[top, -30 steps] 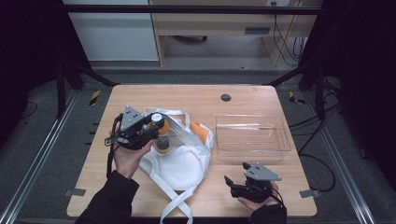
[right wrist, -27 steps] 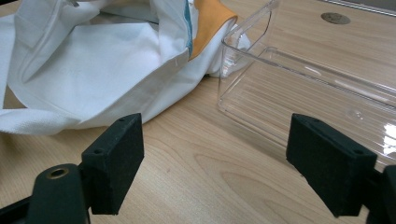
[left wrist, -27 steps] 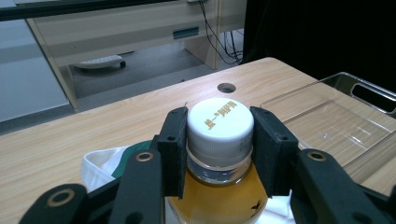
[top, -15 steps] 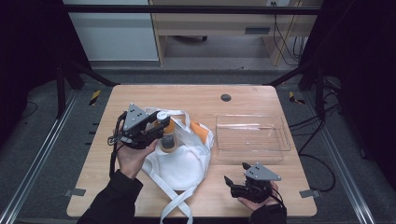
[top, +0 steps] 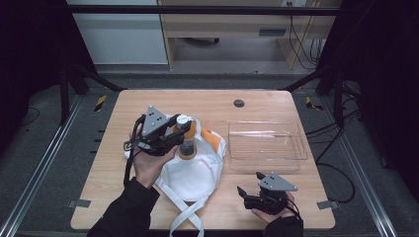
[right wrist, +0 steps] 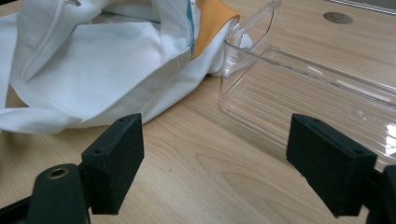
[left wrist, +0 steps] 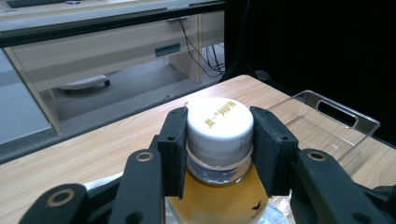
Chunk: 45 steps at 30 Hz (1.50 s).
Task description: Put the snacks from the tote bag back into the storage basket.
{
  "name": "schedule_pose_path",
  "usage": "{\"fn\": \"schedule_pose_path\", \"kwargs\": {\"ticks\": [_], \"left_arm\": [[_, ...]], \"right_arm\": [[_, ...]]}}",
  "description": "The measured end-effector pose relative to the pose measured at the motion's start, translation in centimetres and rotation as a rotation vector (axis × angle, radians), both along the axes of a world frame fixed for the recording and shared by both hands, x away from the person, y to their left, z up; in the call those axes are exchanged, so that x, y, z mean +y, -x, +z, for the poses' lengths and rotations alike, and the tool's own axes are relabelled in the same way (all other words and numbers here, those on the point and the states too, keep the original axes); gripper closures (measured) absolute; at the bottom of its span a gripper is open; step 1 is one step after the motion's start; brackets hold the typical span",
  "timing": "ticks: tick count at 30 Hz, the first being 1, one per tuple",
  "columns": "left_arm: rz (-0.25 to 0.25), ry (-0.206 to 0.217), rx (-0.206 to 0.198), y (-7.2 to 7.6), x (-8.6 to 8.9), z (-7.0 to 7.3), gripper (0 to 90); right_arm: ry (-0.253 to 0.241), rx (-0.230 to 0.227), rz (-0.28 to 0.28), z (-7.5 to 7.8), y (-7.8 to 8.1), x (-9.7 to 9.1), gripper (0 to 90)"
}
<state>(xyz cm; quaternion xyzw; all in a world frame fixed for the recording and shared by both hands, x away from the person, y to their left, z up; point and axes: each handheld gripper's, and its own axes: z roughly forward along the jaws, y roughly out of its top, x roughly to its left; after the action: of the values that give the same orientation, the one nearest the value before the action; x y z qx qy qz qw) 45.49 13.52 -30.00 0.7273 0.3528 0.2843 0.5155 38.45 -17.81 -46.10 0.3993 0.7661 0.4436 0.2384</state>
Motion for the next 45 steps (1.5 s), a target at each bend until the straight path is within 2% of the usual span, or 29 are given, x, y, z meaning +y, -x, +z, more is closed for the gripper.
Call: {"fn": "schedule_pose_path", "kwargs": {"ticks": [14,45], "left_arm": [[-0.041,-0.017,-0.009,-0.2,-3.0,0.8,59.0],[-0.091,-0.002,-0.012,-1.1,-8.4,1.3,59.0]], "right_arm": [[-0.008,-0.001,0.002,0.0,0.0,0.0,19.6],[-0.004,0.003,0.012,0.0,0.0,0.1,19.6]]}}
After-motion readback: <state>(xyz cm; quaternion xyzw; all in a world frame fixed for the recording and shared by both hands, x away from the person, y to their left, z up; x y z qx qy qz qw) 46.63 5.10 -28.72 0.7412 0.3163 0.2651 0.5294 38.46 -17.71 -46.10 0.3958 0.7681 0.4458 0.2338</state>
